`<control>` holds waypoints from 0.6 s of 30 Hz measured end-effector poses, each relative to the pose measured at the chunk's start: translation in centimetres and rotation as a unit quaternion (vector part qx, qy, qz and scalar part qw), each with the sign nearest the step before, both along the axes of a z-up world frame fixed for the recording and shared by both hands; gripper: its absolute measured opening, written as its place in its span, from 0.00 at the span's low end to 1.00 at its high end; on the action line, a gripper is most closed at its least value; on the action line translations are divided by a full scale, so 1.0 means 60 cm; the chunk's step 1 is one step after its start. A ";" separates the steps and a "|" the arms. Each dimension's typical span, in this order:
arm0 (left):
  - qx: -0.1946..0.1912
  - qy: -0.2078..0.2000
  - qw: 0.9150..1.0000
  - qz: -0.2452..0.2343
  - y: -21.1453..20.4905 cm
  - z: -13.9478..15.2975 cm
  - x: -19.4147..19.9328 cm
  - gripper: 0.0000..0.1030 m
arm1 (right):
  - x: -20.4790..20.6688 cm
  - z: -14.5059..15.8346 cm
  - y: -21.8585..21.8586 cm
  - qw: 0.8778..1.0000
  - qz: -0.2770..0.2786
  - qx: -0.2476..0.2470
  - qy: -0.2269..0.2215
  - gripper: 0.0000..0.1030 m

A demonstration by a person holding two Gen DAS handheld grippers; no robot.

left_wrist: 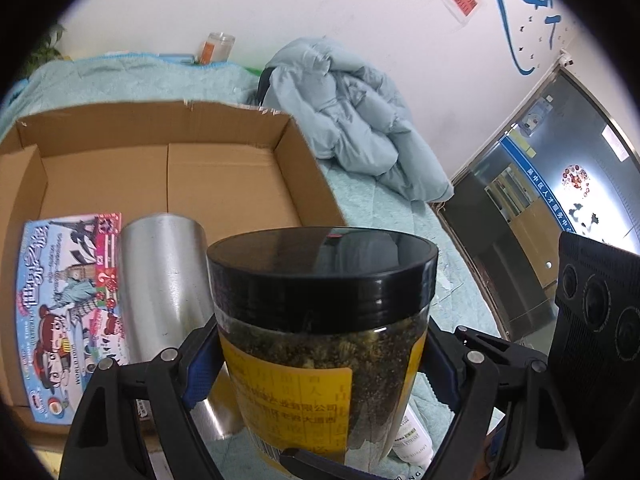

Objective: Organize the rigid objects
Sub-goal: 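Lift the herb jar with the right tool and carry it over the box, then lower the jar beside the silver cylinder and open the right tool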

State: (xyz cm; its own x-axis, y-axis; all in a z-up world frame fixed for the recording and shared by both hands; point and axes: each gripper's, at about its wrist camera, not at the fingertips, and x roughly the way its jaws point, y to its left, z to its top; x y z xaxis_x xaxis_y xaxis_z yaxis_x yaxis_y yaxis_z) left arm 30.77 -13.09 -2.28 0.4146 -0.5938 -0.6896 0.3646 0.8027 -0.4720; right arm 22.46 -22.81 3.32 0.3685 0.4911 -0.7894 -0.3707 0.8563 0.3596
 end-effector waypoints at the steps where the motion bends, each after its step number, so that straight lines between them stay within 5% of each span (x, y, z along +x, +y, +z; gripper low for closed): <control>1: -0.002 0.003 1.000 0.000 -0.001 -0.005 0.003 0.82 | 0.007 -0.007 -0.002 1.000 0.000 0.000 0.007 0.78; 18: 0.021 0.082 0.996 -0.004 -0.029 -0.054 0.060 0.83 | 0.083 -0.082 -0.027 0.996 -0.001 0.002 0.086 0.79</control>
State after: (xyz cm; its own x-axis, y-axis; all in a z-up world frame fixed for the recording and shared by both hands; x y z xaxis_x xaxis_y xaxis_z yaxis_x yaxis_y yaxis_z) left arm 34.35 -14.81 -5.53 0.2886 -0.5662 -0.7721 0.2920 0.8200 -0.4922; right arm 27.41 -24.41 -1.59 0.2296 0.4930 -0.8392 -0.3015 0.8558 0.4203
